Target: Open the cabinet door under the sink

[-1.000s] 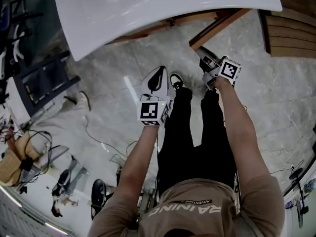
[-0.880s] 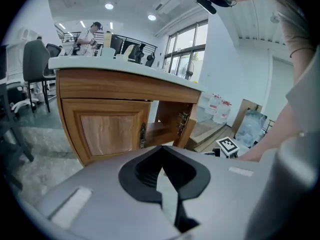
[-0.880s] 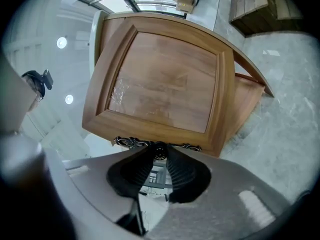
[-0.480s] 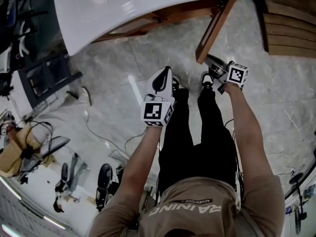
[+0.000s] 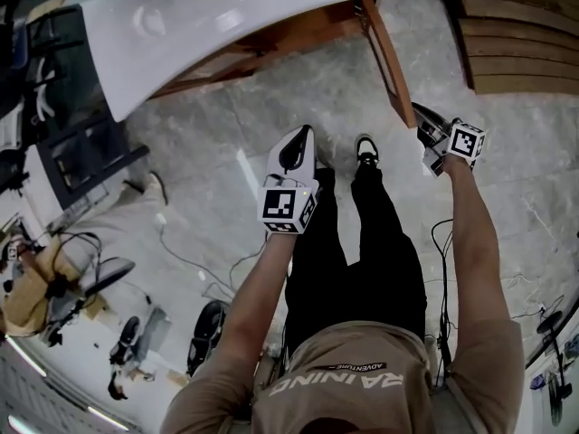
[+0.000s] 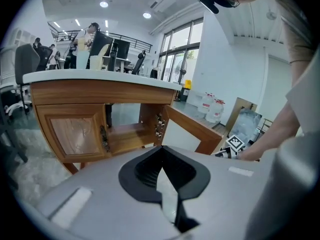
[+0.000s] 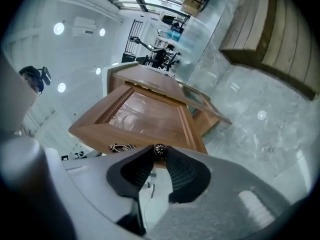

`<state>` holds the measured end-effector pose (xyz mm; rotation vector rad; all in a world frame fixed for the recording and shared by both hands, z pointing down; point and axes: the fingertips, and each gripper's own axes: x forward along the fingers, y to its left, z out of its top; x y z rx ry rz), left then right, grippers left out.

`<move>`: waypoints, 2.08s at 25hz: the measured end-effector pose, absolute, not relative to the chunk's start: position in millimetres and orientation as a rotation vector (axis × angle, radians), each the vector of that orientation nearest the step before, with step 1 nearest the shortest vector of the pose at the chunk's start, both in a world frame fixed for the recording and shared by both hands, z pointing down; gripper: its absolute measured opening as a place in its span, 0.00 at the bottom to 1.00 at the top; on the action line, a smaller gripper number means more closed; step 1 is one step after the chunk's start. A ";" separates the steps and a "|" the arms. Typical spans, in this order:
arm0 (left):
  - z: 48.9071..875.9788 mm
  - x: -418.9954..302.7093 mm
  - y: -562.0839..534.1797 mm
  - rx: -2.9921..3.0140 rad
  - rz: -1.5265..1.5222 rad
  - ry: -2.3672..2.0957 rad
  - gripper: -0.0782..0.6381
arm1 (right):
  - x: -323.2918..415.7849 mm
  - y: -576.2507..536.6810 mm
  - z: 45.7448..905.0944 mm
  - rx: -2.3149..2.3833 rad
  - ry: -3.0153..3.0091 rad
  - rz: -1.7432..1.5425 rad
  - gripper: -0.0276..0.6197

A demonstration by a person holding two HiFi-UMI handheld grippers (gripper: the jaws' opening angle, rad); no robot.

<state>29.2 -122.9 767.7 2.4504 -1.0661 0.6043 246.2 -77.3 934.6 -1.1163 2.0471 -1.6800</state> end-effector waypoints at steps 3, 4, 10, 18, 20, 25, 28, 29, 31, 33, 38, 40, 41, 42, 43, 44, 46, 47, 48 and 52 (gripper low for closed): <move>759.5 39.6 -120.2 2.457 0.606 -1.052 0.13 | 258.1 -64.0 930.5 -1.138 2.142 -1.690 0.04; 755.6 41.4 -119.6 2.459 0.605 -1.051 0.13 | 255.5 -56.7 929.4 -1.139 2.193 -1.703 0.05; 732.0 36.9 -125.4 2.481 0.602 -1.057 0.13 | 227.4 -19.7 925.4 -1.233 2.359 -1.741 0.05; 685.7 38.0 -100.8 2.501 0.647 -1.002 0.13 | 190.9 15.2 857.8 -1.542 2.607 -1.671 0.05; 671.5 38.4 -97.9 2.501 0.646 -1.010 0.13 | 179.4 11.3 828.9 -1.553 2.684 -1.596 0.05; 632.2 27.8 -94.2 2.504 0.598 -1.062 0.13 | 144.5 -3.7 765.8 -1.521 2.923 -1.376 0.05; 613.4 15.5 -89.7 2.508 0.580 -1.088 0.13 | 126.8 -17.6 728.3 -1.480 3.046 -1.216 0.05; 607.7 12.1 -88.3 2.512 0.578 -1.095 0.13 | 124.5 -24.3 715.4 -1.478 3.071 -1.159 0.05; 596.5 5.3 -88.1 2.525 0.578 -1.103 0.13 | 122.8 -41.2 689.2 -1.486 3.081 -1.063 0.05; 585.6 -2.3 -93.0 2.527 0.557 -1.118 0.13 | 122.2 -61.5 664.4 -1.498 3.078 -0.975 0.05; 563.7 -30.5 -105.7 2.476 0.451 -1.186 0.13 | 110.8 -91.4 614.1 -1.494 3.139 -0.742 0.05; 551.3 -37.6 -110.2 2.482 0.420 -1.213 0.13 | 107.3 -95.5 598.0 -1.493 3.181 -0.651 0.05; 543.0 -40.3 -112.7 2.487 0.394 -1.221 0.13 | 105.7 -96.3 589.5 -1.492 3.191 -0.622 0.05; 533.7 -43.3 -115.2 2.493 0.362 -1.229 0.13 | 104.1 -96.5 580.5 -1.488 3.187 -0.605 0.05; 524.0 -46.3 -117.8 2.498 0.328 -1.236 0.13 | 102.7 -96.4 570.6 -1.482 3.168 -0.598 0.05; 513.7 -49.1 -120.7 2.504 0.295 -1.242 0.13 | 102.6 -96.3 559.8 -1.483 3.140 -0.593 0.05; 490.2 -53.1 -127.5 2.529 0.239 -1.255 0.13 | 107.4 -99.0 536.8 -1.521 3.079 -0.570 0.05; 477.5 -54.4 -130.7 2.545 0.218 -1.261 0.13 | 111.1 -101.3 525.7 -1.549 3.053 -0.549 0.05; 465.5 -55.7 -133.2 2.561 0.202 -1.266 0.13 | 114.5 -103.9 515.3 -1.575 3.033 -0.523 0.05; 431.1 -62.1 -140.9 2.619 0.183 -1.307 0.13 | 118.2 -115.1 483.6 -1.613 3.021 -0.381 0.05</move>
